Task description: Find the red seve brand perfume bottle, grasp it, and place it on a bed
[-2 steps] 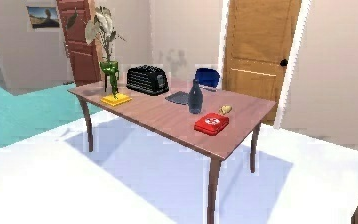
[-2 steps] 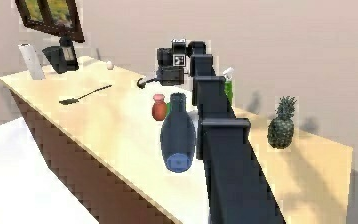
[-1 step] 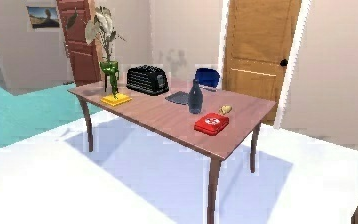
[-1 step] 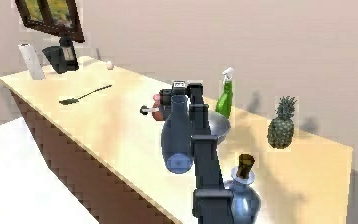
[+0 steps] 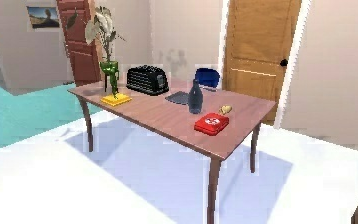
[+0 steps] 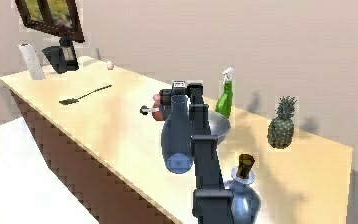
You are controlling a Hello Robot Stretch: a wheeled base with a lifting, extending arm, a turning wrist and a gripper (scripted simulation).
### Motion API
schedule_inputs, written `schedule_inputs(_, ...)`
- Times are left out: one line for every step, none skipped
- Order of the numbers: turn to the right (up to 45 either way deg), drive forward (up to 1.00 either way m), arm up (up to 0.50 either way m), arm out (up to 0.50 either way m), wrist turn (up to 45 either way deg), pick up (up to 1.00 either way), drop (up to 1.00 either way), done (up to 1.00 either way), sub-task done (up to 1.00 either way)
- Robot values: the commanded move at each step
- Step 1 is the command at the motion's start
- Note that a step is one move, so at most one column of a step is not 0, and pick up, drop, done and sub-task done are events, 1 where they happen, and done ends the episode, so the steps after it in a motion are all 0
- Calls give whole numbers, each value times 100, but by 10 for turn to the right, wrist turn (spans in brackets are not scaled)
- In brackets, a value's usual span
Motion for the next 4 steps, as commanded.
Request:
schedule_inputs(0, 0, 10, 0, 0, 0, 0, 0, 0)
schedule_inputs(0, 0, 2, 0, 0, 0, 0, 0, 0)
schedule_inputs(0, 0, 0, 0, -450, 0, 0, 0, 0)
schedule_inputs(0, 0, 0, 0, -450, 0, 0, 0, 0)
